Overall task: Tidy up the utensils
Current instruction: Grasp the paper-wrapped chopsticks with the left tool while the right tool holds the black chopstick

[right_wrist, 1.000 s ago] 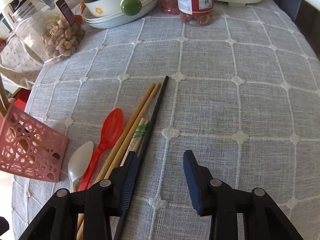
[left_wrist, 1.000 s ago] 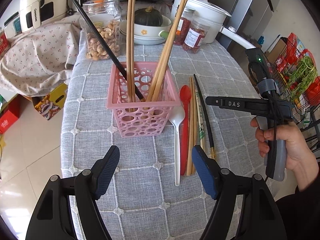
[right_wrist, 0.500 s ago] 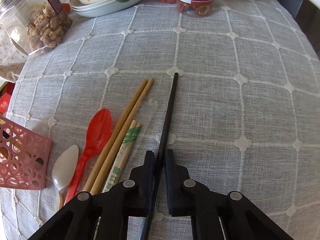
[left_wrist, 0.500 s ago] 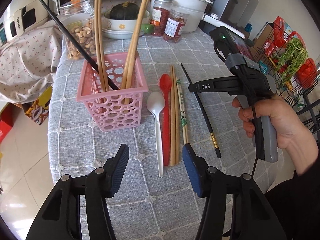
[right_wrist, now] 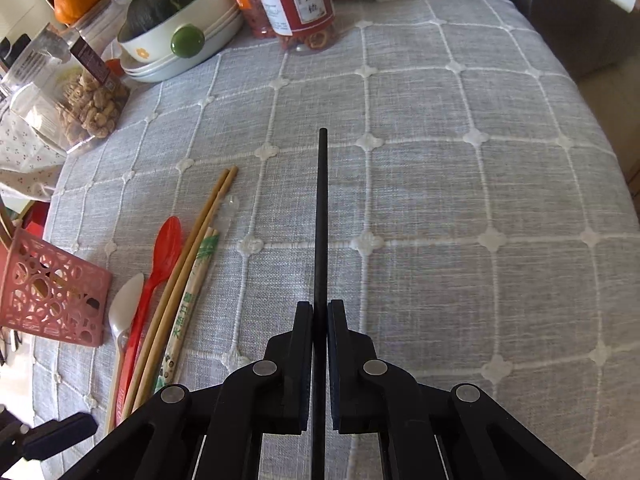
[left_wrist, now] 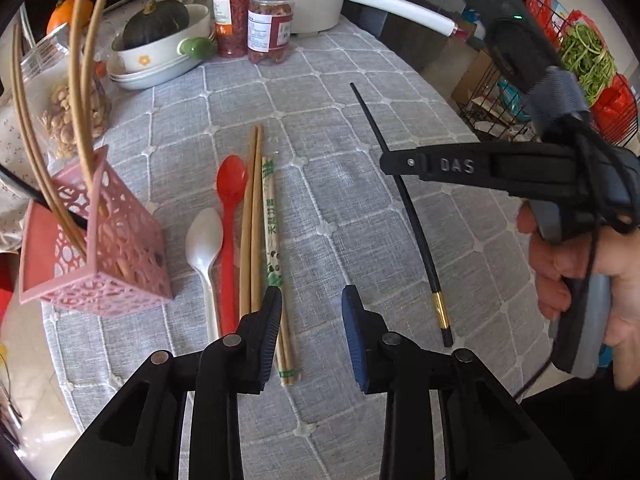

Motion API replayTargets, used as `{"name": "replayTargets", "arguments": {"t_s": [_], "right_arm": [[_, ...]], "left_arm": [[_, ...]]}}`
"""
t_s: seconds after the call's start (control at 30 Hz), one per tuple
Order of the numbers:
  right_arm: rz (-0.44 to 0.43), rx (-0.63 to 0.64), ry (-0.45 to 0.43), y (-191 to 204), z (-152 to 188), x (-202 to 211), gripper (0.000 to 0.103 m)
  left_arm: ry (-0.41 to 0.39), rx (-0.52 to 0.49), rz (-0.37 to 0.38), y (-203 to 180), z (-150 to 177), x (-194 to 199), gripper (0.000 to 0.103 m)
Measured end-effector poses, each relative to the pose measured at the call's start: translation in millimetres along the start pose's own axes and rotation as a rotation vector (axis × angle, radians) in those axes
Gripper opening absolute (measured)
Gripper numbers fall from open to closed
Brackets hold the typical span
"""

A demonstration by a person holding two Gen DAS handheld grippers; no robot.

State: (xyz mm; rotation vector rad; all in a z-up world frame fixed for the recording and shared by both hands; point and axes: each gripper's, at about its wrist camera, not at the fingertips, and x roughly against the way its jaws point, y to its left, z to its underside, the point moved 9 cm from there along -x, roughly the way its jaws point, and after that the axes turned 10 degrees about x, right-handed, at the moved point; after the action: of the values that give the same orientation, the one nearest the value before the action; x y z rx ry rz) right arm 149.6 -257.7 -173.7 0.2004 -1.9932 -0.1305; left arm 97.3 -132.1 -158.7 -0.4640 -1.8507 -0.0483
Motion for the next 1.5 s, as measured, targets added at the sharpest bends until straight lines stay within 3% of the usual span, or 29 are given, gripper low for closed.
{"name": "replayTargets", "arguments": {"t_s": [0.23, 0.53, 0.9, 1.17, 1.3, 1.4, 1.5], "right_arm": [[-0.044, -0.040, -0.044, -13, 2, 21, 0.005], [-0.075, -0.045, -0.081, -16, 3, 38, 0.005], [-0.083, -0.034, -0.093, -12, 3, 43, 0.005], [-0.083, -0.025, -0.085, -8, 1, 39, 0.005], [-0.084, -0.022, -0.080, -7, 1, 37, 0.005], [-0.086, -0.026, -0.083, -5, -1, 38, 0.005], [-0.096, -0.018, -0.110, 2, -6, 47, 0.005]], "left_arm": [[0.034, 0.066, -0.104, 7, -39, -44, 0.025], [0.065, 0.092, -0.197, 22, -60, -69, 0.025], [0.087, 0.087, -0.115, 9, -58, -66, 0.020], [0.125, 0.049, -0.195, 8, -55, -85, 0.019], [0.111, 0.077, -0.186, 9, -64, -88, 0.018], [0.100, 0.089, -0.194, 11, -68, -85, 0.011], [0.039, 0.093, -0.144, 10, -69, -61, 0.011]]}}
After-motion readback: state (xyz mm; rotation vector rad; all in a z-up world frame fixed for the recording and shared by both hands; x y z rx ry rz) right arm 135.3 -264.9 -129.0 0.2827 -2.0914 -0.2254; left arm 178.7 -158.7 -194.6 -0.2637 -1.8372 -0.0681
